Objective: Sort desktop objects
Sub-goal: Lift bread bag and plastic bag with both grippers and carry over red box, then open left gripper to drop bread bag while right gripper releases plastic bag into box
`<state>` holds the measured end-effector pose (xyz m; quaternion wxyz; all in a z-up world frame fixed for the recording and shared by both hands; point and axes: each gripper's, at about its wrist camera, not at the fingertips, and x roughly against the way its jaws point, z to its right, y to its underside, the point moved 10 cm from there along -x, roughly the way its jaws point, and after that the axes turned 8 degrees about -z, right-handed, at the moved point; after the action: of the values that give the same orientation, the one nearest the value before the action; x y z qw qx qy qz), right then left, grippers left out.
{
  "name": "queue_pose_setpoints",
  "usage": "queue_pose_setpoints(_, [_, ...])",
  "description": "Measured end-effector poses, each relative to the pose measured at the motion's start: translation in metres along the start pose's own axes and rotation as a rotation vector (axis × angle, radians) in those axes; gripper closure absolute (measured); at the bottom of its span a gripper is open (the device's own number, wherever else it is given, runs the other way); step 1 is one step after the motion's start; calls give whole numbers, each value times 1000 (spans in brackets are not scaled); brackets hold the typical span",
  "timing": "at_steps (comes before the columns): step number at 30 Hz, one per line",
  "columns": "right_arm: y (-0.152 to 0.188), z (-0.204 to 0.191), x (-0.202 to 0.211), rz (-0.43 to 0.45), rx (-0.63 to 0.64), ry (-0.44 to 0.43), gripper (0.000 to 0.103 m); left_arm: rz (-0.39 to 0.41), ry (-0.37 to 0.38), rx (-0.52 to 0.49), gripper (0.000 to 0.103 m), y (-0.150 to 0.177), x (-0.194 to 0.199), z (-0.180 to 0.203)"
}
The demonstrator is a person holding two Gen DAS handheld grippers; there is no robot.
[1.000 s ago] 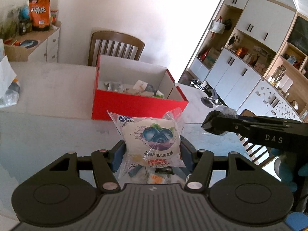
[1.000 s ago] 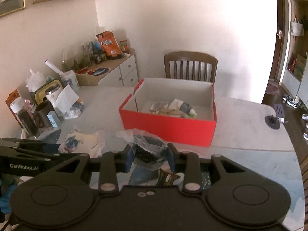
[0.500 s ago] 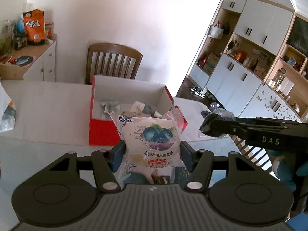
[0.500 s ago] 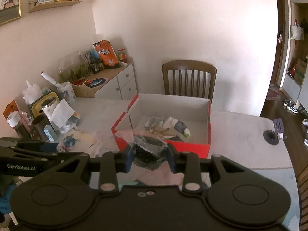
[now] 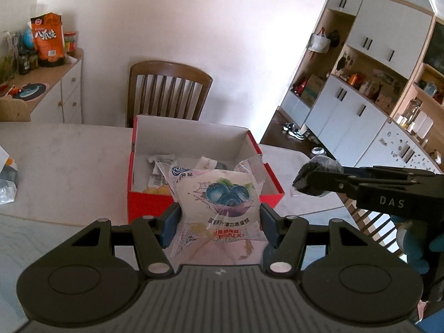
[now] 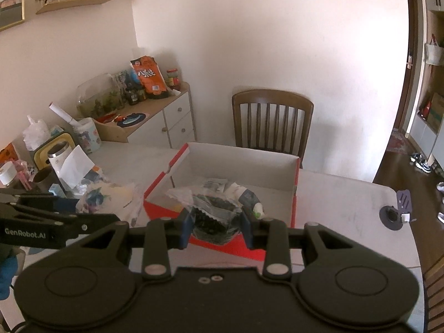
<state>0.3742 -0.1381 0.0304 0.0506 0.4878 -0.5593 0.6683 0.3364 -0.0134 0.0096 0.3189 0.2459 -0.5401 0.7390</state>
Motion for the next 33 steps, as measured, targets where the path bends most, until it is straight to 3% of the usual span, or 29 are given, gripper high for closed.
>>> queue_pose_setpoints(20, [-27, 37, -70, -54, -2, -11, 68, -82, -63, 8, 43, -47, -76, -30])
queue_pose_setpoints(33, [-24, 57, -123, -161, -25, -12, 68, -133, -102, -4, 43, -74, -126, -45])
